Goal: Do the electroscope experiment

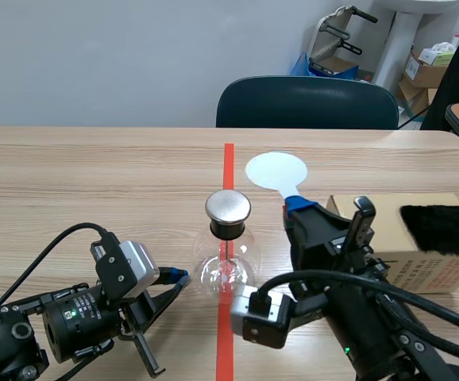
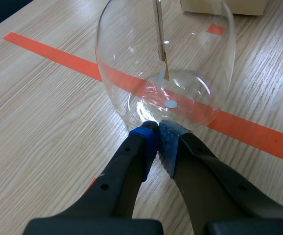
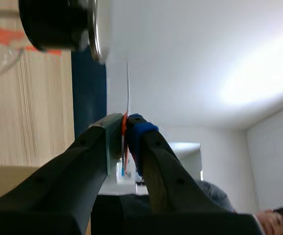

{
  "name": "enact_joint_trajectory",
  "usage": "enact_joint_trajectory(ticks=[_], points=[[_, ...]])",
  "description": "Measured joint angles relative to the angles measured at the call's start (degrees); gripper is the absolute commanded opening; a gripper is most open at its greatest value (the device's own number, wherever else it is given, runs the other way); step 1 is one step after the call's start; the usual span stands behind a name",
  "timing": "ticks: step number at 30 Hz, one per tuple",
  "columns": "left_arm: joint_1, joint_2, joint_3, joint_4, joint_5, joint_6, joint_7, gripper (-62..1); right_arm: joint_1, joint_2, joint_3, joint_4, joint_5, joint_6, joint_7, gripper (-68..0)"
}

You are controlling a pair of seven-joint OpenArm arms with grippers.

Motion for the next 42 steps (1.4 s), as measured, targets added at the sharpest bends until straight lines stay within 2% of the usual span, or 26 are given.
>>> enact_joint_trajectory(ticks=[6, 18, 42], points=[[0.0, 0.0, 0.0, 0.0, 0.0, 0.0, 0.0, -57.5, 0.0, 0.0, 0.0, 0.0, 0.0, 0.0, 6.7, -65.8], [0.0, 0.0, 0.0, 0.0, 0.0, 0.0, 0.0, -57.5, 0.0, 0.0, 0.0, 0.0, -0.2, 0.0, 13.8, -65.8], [0.0, 0.0, 0.0, 0.0, 0.0, 0.0, 0.0, -57.5, 0.0, 0.0, 0.0, 0.0, -0.2, 0.0, 14.3, -65.8]])
